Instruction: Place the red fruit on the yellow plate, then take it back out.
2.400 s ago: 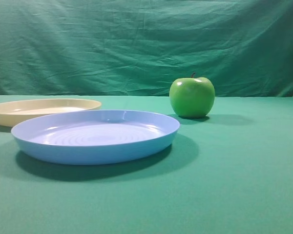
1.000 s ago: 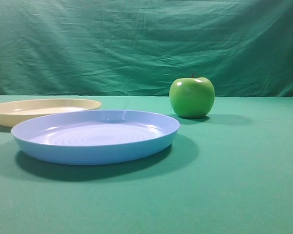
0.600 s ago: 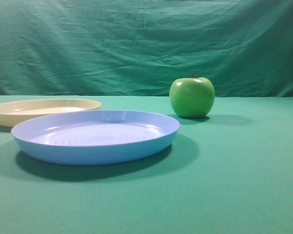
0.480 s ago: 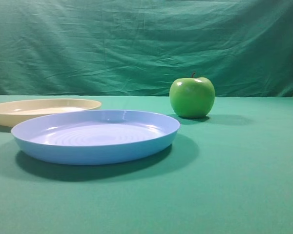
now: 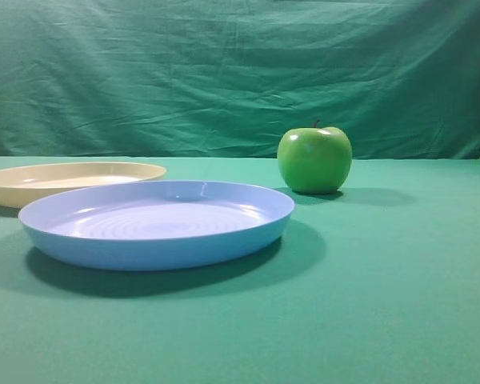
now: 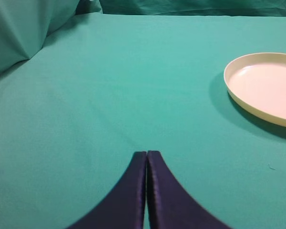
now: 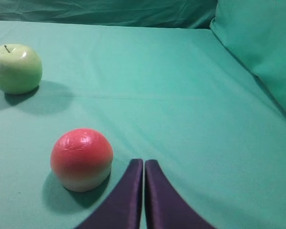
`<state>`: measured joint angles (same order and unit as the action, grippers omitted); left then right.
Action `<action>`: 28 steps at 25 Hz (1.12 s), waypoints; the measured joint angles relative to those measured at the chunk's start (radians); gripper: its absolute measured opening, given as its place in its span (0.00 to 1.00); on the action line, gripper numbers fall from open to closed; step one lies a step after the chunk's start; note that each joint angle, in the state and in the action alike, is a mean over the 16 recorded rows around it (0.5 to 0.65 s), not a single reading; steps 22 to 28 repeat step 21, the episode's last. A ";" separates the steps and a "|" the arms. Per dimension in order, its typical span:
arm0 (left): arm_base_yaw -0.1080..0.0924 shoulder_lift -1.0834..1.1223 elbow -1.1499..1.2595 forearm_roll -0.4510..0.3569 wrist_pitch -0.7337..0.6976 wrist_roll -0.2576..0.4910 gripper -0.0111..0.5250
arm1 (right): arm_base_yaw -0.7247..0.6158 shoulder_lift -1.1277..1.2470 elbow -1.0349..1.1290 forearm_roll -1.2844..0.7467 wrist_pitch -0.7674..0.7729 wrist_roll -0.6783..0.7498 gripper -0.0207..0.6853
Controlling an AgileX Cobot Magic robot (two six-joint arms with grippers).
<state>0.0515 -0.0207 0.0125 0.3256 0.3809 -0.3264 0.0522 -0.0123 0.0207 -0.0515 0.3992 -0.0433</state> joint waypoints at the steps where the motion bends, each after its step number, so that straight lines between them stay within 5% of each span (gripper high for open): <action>1: 0.000 0.000 0.000 0.000 0.000 0.000 0.02 | 0.000 0.000 0.000 0.000 0.000 0.000 0.03; 28: 0.000 0.000 0.000 0.000 0.000 0.000 0.02 | 0.000 0.000 0.002 0.000 -0.005 0.000 0.03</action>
